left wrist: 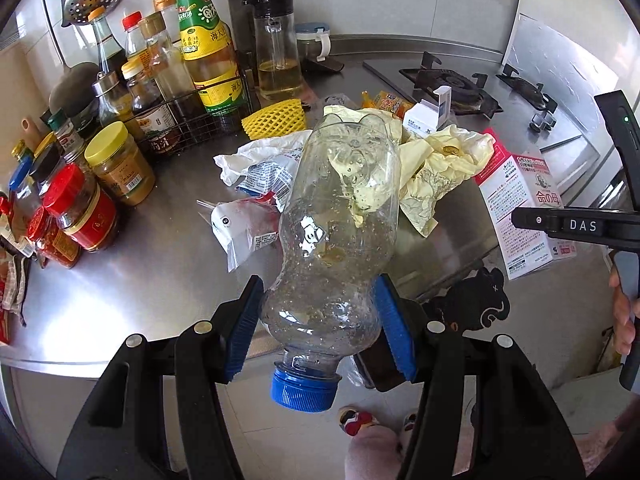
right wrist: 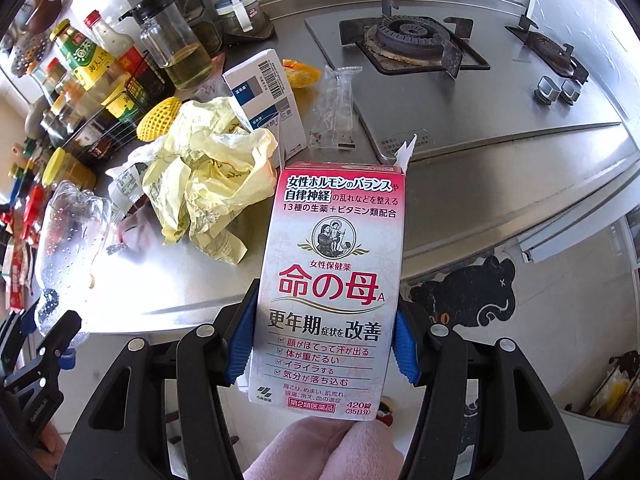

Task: Collect trash
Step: 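Carry the bottle and pink box down over the floor trash bin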

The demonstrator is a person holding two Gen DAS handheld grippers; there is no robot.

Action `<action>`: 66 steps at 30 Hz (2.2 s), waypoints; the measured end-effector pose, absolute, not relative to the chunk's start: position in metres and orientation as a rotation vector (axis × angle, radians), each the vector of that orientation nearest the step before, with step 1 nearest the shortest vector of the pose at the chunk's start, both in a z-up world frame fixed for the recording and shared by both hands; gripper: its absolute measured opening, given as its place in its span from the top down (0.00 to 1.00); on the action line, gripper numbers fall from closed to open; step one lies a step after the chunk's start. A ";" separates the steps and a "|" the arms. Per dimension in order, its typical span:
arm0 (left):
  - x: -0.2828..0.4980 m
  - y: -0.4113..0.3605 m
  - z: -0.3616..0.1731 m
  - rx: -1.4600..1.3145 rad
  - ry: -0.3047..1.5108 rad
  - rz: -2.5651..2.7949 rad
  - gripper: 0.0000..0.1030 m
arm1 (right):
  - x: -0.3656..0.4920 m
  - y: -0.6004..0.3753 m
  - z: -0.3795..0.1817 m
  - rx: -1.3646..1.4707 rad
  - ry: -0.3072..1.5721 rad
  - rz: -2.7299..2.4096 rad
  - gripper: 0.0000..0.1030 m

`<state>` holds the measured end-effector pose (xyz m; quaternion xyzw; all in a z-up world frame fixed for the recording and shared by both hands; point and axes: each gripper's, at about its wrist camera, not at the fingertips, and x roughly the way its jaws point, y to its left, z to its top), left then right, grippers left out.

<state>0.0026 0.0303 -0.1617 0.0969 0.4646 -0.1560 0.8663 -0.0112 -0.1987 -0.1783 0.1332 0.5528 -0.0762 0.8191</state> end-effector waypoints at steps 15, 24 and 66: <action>-0.076 -0.011 -0.140 0.122 0.930 -0.270 0.47 | -0.088 -0.236 -0.142 0.154 1.086 -0.149 0.43; -0.128 -0.027 -0.183 0.068 1.034 -0.262 0.47 | -0.143 -0.241 -0.175 0.067 1.128 -0.113 0.43; -0.014 -0.075 -0.571 -0.217 1.652 -0.199 0.40 | -0.084 -0.222 -0.561 0.146 1.515 0.160 0.37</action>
